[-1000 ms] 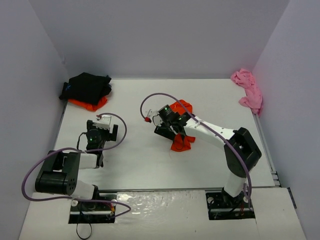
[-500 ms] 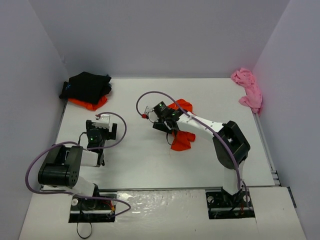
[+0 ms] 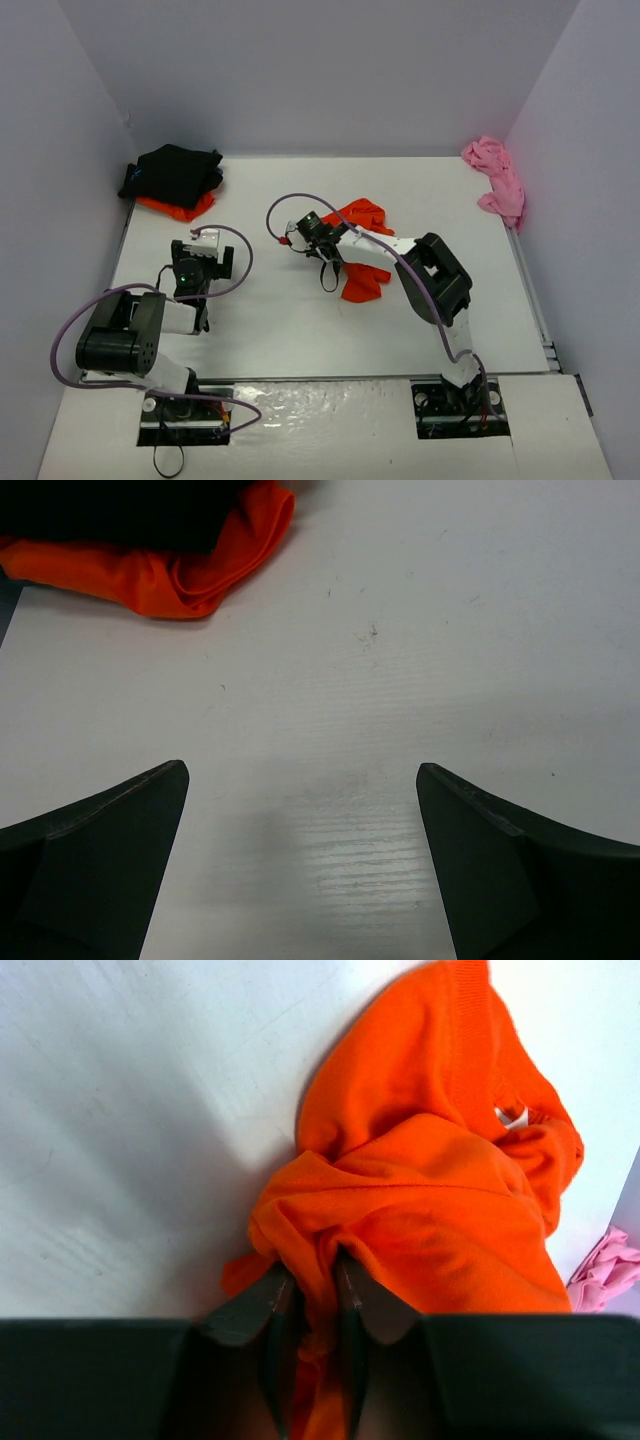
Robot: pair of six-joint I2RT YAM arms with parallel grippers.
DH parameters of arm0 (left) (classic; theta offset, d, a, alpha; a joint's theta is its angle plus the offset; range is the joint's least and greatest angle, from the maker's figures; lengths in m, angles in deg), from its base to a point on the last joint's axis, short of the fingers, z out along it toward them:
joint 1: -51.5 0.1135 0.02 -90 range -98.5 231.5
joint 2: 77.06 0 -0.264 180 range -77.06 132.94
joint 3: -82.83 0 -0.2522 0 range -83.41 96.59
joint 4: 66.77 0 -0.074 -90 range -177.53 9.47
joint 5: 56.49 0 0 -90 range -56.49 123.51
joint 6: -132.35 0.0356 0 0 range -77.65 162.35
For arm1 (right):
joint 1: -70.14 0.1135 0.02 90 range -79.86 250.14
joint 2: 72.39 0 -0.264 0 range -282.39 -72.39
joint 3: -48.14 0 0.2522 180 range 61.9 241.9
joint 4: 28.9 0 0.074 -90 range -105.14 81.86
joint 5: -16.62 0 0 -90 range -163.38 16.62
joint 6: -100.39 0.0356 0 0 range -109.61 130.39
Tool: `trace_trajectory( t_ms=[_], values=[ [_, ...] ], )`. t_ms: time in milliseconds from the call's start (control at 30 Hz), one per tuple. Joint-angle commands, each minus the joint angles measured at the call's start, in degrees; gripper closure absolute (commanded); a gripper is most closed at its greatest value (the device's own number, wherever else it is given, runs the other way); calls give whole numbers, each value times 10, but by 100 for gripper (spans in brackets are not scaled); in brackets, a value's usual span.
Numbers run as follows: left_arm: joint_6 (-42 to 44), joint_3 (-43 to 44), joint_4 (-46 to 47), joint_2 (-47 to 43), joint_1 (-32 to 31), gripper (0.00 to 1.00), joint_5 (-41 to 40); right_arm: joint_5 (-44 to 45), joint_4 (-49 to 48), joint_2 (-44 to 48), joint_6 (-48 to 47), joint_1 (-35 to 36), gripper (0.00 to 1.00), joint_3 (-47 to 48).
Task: Fold and stack the t-shirts
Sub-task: Flatten the tshirt out
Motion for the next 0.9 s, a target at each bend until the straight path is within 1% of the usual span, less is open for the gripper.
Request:
trace_trajectory(
  t_ms=[0,267,367,433,567,667,700,800,867],
  values=[
    [-9,11,58,-7,4,3,2,57,-30,9,-2,2,100,22],
    [-9,11,57,-7,4,3,4,99,-44,63,-23,0,100,8],
    [-7,5,63,-12,5,3,9,122,-64,102,-40,-1,100,5],
    [-4,5,52,-30,5,3,11,136,-78,144,-50,-5,99,5],
    [-1,24,-21,-68,4,3,32,126,-79,197,-50,-18,95,17],
    [21,66,-113,-115,4,3,79,108,-73,248,-34,-23,99,19],
    [24,80,-154,-115,5,3,95,102,-71,254,-33,-24,100,17],
    [37,156,-269,-103,-2,3,128,105,-71,272,-34,-36,100,18],
    [13,222,-322,-93,-7,3,140,100,-68,290,-23,-55,100,31]
  ],
)
